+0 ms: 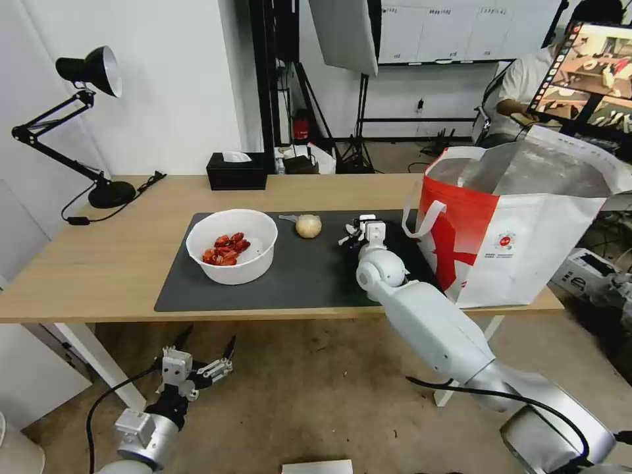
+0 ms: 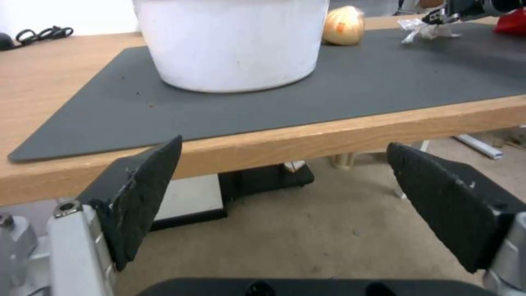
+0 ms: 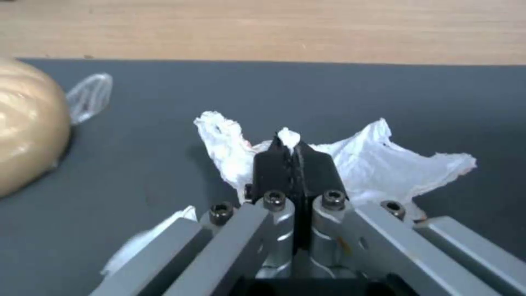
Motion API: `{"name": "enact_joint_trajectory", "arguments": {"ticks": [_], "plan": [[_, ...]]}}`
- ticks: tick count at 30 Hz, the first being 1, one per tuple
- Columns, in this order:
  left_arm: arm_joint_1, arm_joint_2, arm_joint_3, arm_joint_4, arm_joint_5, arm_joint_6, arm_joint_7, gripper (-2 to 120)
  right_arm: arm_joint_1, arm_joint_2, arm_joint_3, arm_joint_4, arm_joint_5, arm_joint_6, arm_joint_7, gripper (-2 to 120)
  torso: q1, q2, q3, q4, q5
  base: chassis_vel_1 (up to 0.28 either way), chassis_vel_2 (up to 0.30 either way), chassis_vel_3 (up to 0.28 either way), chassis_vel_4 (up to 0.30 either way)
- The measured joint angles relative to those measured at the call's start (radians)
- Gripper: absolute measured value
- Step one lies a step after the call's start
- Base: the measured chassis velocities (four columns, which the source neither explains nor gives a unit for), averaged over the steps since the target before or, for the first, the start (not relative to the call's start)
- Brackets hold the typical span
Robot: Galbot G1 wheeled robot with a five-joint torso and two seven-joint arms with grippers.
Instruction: Pick up the trash from the table and place it into the takeout bag.
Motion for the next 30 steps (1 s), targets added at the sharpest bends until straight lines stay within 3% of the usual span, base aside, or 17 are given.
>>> {"name": "enact_joint_trajectory", "arguments": {"ticks": [13,18,30], "plan": [[0.003,-0.003,0.002,-0.012,-0.001,0.0,-0.002,100,-0.043,-0.072,0.051,0.149,-0.027,0.087,-0.012,0,0.0,0.0,0.0,0.0,0.0,0.0,0.0,0.0,0.0],[0.008,-0.001,0.0,-0.027,-0.003,0.003,-0.005,100,-0.118,-0.112,0.114,0.299,-0.108,0.112,-0.014,0,0.0,0.0,0.0,-0.0001,0.0001,0.0,0.0,0.0,0.0],[0.023,-0.009,-0.001,-0.05,0.01,0.006,-0.007,100,-0.221,-0.192,0.219,0.575,-0.109,0.131,-0.015,0,0.0,0.0,0.0,0.0,0.0001,0.0,0.0,0.0,0.0]]}}
